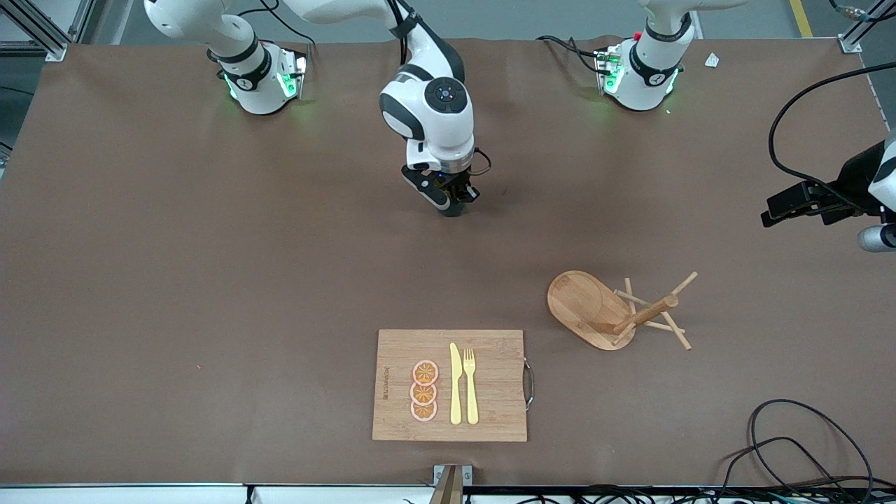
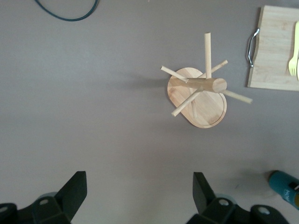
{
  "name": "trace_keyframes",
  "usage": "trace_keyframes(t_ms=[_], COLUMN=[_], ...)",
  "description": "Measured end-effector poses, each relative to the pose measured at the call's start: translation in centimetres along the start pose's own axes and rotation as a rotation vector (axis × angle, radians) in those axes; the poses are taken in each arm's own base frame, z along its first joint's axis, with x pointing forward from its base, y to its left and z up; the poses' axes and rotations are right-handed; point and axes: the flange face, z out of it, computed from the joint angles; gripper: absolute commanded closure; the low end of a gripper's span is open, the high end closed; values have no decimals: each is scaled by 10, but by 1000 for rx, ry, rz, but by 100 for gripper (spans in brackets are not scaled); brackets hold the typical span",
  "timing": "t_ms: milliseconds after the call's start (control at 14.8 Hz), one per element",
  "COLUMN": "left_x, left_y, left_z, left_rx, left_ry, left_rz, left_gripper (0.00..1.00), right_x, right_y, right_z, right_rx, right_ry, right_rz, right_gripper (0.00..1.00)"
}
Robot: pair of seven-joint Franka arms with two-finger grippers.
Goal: Pass cup and hang on rack
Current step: 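Carry the teal mug with the right gripper toward the table middle, then set the mug down with the right gripper while the left gripper approaches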
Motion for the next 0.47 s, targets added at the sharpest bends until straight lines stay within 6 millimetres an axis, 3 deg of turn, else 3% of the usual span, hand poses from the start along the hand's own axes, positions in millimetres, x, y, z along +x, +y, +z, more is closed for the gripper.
trace_keyframes(t_ms=[405, 473], left_x=[-1, -2], left_y=[9, 12], left_z=[-1, -1], left_rx=[-11, -12], left_ry=[0, 0], left_rz=[-104, -116], left_gripper=[0, 0], right_x=[-25, -26], right_y=[-16, -17], right_z=[7, 8], right_rx=[-11, -11], right_ry=[38, 38], right_rz=[-67, -69], right_gripper=[97, 83])
